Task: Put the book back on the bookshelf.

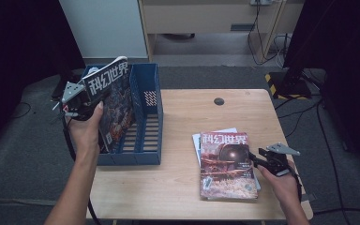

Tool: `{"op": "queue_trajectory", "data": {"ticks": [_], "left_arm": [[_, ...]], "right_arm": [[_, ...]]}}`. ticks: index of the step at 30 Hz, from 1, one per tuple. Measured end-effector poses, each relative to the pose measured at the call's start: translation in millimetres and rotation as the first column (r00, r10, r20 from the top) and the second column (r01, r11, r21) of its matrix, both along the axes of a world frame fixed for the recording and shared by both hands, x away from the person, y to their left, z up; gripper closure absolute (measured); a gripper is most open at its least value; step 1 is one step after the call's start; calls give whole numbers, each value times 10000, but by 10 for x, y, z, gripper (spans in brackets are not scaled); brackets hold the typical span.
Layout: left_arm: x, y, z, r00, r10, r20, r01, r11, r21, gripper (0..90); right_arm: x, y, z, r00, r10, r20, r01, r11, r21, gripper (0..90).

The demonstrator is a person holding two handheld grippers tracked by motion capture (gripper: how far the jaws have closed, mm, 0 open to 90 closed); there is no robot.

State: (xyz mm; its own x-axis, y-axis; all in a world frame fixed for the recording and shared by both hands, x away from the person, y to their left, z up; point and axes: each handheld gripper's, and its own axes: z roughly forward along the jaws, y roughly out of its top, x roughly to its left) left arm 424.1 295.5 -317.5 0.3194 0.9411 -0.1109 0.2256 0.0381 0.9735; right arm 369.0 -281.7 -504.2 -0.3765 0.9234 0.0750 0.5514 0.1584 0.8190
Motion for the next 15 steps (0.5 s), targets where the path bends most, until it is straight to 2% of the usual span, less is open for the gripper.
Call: {"op": "queue_trajectory", "data": {"ticks": [3, 15], "left_arm": [[35, -27, -30, 10000, -67, 49, 67, 9999, 90, 824], [139, -38, -185, 10000, 28, 52, -27, 9997, -222, 824]], "right_arm": [[1, 7, -3, 10000, -9, -8, 9, 10000, 2, 493], [2, -8, -5, 10000, -29, -10, 29, 10000, 10, 493]]}}
